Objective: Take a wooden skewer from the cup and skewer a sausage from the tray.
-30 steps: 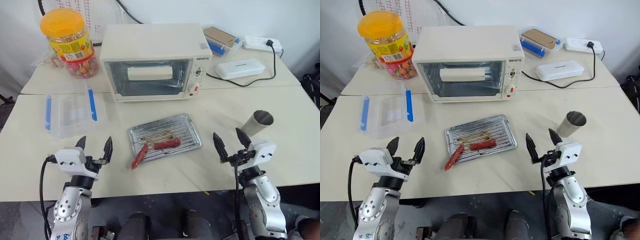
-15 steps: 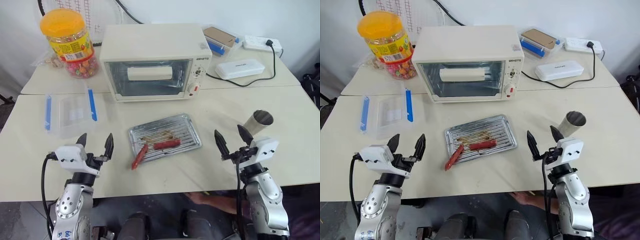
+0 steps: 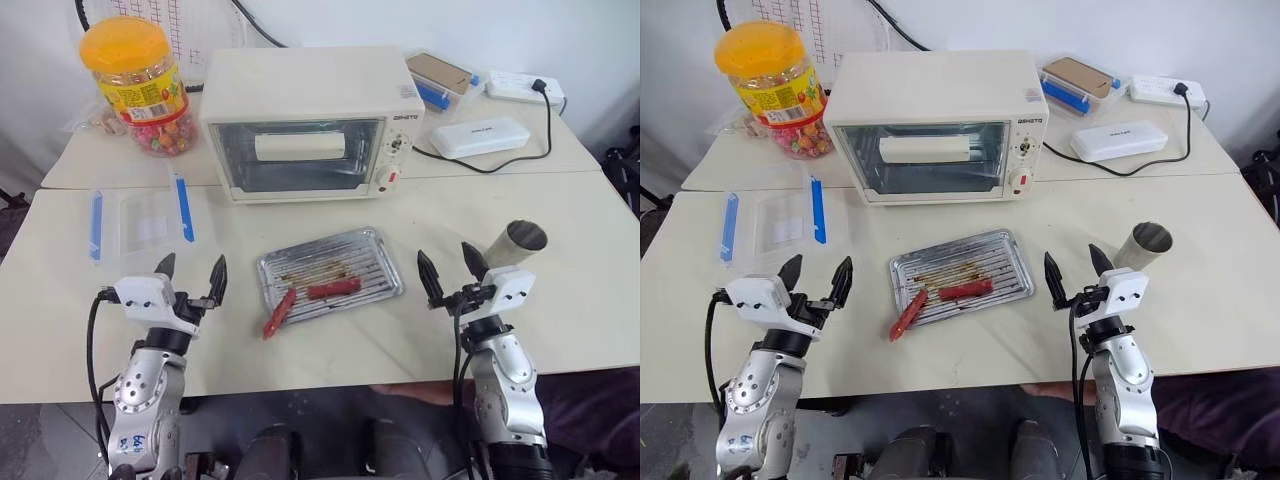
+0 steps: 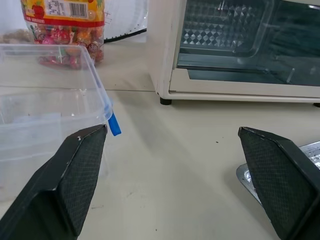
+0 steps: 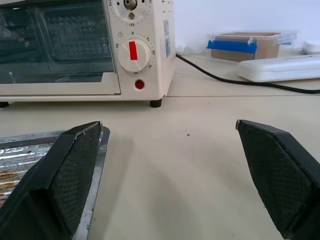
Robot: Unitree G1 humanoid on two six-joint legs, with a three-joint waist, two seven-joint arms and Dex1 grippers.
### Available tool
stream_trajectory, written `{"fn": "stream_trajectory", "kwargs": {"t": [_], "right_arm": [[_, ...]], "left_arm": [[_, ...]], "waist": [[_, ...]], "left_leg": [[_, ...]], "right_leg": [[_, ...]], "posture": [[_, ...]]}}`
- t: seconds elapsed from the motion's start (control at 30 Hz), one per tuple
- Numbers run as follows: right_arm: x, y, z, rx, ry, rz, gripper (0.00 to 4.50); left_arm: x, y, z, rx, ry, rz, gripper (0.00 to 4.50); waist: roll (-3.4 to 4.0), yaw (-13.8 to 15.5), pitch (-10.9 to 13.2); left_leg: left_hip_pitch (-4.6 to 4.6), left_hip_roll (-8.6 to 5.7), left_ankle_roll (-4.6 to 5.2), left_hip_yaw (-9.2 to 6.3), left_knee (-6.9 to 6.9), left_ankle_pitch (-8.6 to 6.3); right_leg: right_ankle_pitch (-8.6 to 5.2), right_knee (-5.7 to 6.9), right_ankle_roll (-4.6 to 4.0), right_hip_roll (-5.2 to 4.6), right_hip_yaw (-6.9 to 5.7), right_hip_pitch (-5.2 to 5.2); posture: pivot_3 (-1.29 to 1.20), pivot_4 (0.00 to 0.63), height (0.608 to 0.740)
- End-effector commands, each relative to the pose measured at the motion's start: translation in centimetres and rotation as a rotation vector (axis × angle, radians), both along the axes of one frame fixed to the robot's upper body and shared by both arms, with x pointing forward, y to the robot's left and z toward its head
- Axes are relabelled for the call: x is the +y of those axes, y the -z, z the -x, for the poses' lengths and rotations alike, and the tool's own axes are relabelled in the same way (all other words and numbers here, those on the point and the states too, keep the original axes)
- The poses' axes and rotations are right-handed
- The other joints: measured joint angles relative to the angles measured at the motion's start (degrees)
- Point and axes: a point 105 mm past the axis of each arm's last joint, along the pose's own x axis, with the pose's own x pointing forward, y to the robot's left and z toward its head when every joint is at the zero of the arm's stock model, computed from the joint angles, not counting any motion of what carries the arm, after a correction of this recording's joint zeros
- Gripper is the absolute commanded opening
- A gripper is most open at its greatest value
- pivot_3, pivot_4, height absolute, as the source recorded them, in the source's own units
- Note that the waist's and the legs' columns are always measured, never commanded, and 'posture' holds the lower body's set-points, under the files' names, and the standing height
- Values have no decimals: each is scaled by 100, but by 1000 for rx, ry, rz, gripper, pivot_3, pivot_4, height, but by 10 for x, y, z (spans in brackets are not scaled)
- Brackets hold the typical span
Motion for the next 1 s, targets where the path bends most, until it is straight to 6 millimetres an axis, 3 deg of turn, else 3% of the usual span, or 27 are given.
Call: {"fn": "stream_trajectory", "kwargs": {"t": [0.03, 0.2, 0.37, 0.53, 0.67, 1.0], "right_arm": [[-9, -6, 3, -41, 31, 22, 4500], [-7, -9, 8, -34, 7, 43, 4500], [-12, -12, 10, -47, 64, 71, 4500], [-3, -14, 12, -45, 51, 94, 4500], [2, -23, 14, -64, 54, 86, 4500], [-4, -19, 21, -55, 82, 63, 4500]], "left_arm": [[2, -3, 0, -34, 5, -6, 4468], [-6, -4, 0, -41, 59, 6, 4468], [6, 0, -5, -11, 10, 76, 4468], [10, -3, -13, -14, 1, 117, 4468], [10, 13, -13, 54, -29, 92, 4468], [16, 9, -16, 30, -85, 88, 4468]], "waist": [[0, 2, 0], [0, 7, 0], [0, -1, 0], [-1, 6, 0], [0, 0, 0], [-4, 5, -2]], "left_leg": [[0, 0, 0, 0, 0, 0], [-1, 0, 0, 1, 0, 0], [0, 0, 0, 1, 1, 0], [0, 0, -1, 0, 2, 1], [1, -1, -1, 0, -1, 0], [0, -1, -1, 1, 1, 0]], "right_leg": [[0, 0, 0, 0, 0, 0], [0, 0, 0, 0, 0, 0], [0, -1, 0, 0, 1, 0], [0, 2, 0, 0, 1, 0], [0, 2, 0, 0, 0, 0], [0, 1, 0, 0, 1, 0]], "posture": [[0, 150, 740], [0, 150, 740], [0, 150, 740], [0, 150, 740], [0, 150, 740], [0, 150, 740]]}}
